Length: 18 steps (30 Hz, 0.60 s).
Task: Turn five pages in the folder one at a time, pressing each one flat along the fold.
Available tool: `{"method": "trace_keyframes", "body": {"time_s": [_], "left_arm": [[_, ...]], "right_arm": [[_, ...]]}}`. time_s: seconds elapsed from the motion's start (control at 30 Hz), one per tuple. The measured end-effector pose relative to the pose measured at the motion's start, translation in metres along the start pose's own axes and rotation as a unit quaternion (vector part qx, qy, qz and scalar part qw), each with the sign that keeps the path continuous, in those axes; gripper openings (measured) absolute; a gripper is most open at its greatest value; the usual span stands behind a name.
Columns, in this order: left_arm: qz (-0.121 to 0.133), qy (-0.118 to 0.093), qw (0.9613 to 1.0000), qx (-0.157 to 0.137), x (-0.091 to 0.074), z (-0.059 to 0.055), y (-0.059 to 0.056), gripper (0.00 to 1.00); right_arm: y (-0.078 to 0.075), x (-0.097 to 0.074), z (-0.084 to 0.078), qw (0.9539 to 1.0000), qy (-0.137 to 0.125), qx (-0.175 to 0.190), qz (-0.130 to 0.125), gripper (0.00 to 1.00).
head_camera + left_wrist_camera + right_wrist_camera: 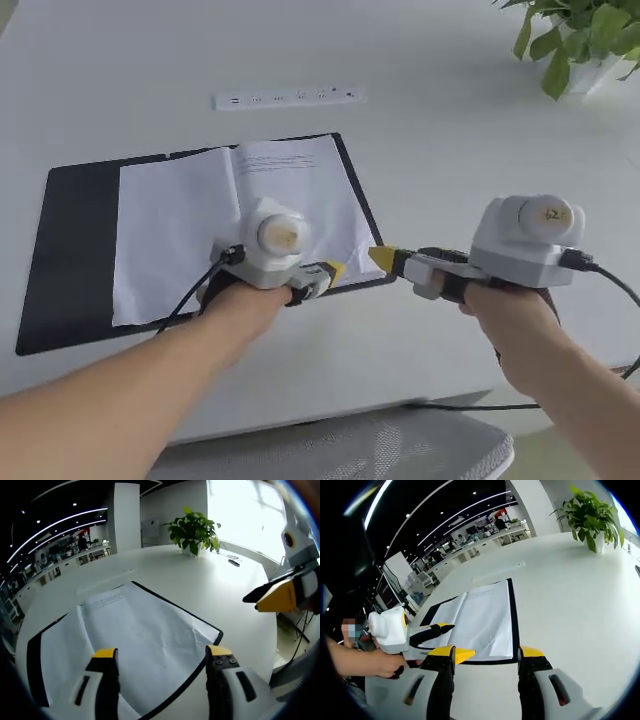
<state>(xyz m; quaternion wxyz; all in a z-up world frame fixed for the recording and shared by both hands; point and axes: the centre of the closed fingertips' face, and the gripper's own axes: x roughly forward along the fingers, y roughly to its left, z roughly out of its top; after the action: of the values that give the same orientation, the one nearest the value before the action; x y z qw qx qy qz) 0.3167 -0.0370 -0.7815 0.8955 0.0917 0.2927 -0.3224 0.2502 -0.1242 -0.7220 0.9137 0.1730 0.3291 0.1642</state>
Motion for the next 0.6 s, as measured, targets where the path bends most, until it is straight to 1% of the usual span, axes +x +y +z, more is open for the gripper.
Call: {"method": "trace_keyframes", "body": {"time_s": [0.07, 0.1, 0.17, 0.33, 0.37, 0.4, 0.47, 0.53, 0.6], "left_arm": [[0.004, 0.005, 1.0000, 0.001, 0.003, -0.002, 0.000, 0.70], [0.006, 0.007, 0.9999, 0.005, 0.006, -0.004, 0.000, 0.70], [0.011, 0.008, 0.9999, 0.008, 0.010, -0.005, 0.001, 0.69], [0.017, 0.009, 0.9998, 0.001, 0.020, -0.006, 0.001, 0.69], [0.017, 0.011, 0.9998, 0.001, 0.021, -0.007, 0.001, 0.68], [0.018, 0.012, 0.9998, 0.001, 0.023, -0.009, 0.000, 0.68], [0.022, 0.014, 0.9996, 0.004, 0.025, -0.011, 0.001, 0.68], [0.027, 0.013, 0.9995, 0.005, 0.027, -0.012, 0.001, 0.67], [0.025, 0.011, 0.9995, 0.013, 0.027, -0.012, 0.000, 0.65]], "right_arm": [[-0.002, 0.001, -0.001, 1.0000, 0.000, 0.002, 0.000, 0.49], [-0.006, 0.003, -0.001, 1.0000, 0.000, 0.004, -0.001, 0.49], [-0.009, 0.005, -0.002, 1.0000, -0.002, 0.007, -0.001, 0.48], [-0.011, 0.008, -0.002, 0.9999, 0.000, 0.011, -0.001, 0.48], [-0.011, 0.008, -0.001, 0.9999, -0.003, 0.010, 0.000, 0.48], [-0.011, 0.008, -0.001, 0.9999, -0.005, 0.010, 0.000, 0.48], [-0.015, 0.010, -0.002, 0.9999, -0.001, 0.013, -0.001, 0.47], [-0.014, 0.011, -0.001, 0.9999, -0.005, 0.012, 0.000, 0.47], [-0.016, 0.012, -0.002, 0.9999, -0.003, 0.012, 0.000, 0.47]]}}
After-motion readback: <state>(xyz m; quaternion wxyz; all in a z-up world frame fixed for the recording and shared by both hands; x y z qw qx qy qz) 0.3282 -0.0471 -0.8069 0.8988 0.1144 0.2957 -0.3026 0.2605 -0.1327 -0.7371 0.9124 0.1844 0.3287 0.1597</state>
